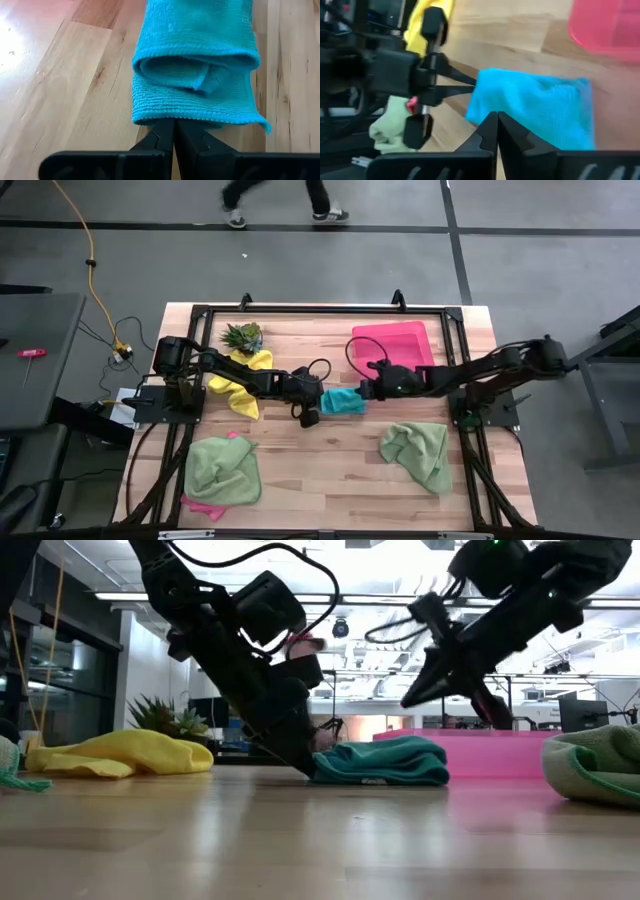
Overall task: Fold microfiber towels
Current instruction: Fold the blue microfiber cloth
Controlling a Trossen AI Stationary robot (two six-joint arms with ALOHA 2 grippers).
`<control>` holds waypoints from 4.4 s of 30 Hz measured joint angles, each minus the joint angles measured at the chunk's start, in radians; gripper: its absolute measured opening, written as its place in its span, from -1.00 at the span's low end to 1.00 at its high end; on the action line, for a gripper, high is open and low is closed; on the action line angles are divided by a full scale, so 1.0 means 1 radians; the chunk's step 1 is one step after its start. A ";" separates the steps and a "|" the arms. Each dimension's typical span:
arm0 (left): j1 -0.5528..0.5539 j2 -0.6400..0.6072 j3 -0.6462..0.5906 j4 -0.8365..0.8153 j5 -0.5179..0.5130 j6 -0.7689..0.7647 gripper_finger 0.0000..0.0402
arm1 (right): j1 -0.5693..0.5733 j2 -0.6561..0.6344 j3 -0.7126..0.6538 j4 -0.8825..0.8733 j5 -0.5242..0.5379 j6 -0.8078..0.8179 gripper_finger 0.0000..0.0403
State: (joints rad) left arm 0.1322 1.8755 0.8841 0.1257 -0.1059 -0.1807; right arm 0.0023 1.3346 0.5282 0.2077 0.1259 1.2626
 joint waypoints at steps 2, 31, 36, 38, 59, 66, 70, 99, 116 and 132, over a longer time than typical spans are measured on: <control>0.000 0.000 0.000 0.001 0.000 -0.001 -1.00 | 0.010 -0.003 0.000 0.041 0.005 -0.018 -1.00; -0.002 0.000 0.000 0.059 -0.011 0.000 -1.00 | 0.044 0.482 0.439 -0.359 0.071 -0.250 -1.00; -0.003 0.000 0.000 0.069 -0.011 0.000 -1.00 | 0.044 0.488 0.440 -0.265 0.064 -0.226 -1.00; -0.004 0.000 0.000 0.078 -0.012 0.000 -1.00 | 0.042 0.488 0.440 -0.219 0.063 -0.215 -1.00; -0.004 0.000 0.000 0.087 -0.011 0.000 -1.00 | 0.048 0.121 0.424 -0.738 0.016 -0.432 -1.00; -0.009 0.000 0.000 0.081 -0.010 0.000 -1.00 | 0.012 -0.054 0.075 -0.471 -0.166 -0.173 -0.69; -0.009 0.000 0.000 0.081 -0.011 0.000 -1.00 | -0.004 -0.130 -0.104 -0.152 -0.143 -0.016 -0.34; -0.009 0.000 0.000 0.077 -0.013 -0.010 -1.00 | -0.046 0.301 0.046 0.065 -0.202 -0.122 0.25; -0.008 0.000 0.000 0.073 -0.011 0.009 -1.00 | -0.048 0.023 0.046 -0.300 -0.115 -0.129 0.18; -0.008 0.000 0.000 0.076 -0.012 0.009 -1.00 | -0.048 0.157 0.047 -0.181 -0.105 -0.021 0.18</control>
State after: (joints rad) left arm 0.1238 1.8755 0.8841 0.2020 -0.1181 -0.1722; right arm -0.0456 1.4917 0.5747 0.0265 0.0212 1.2411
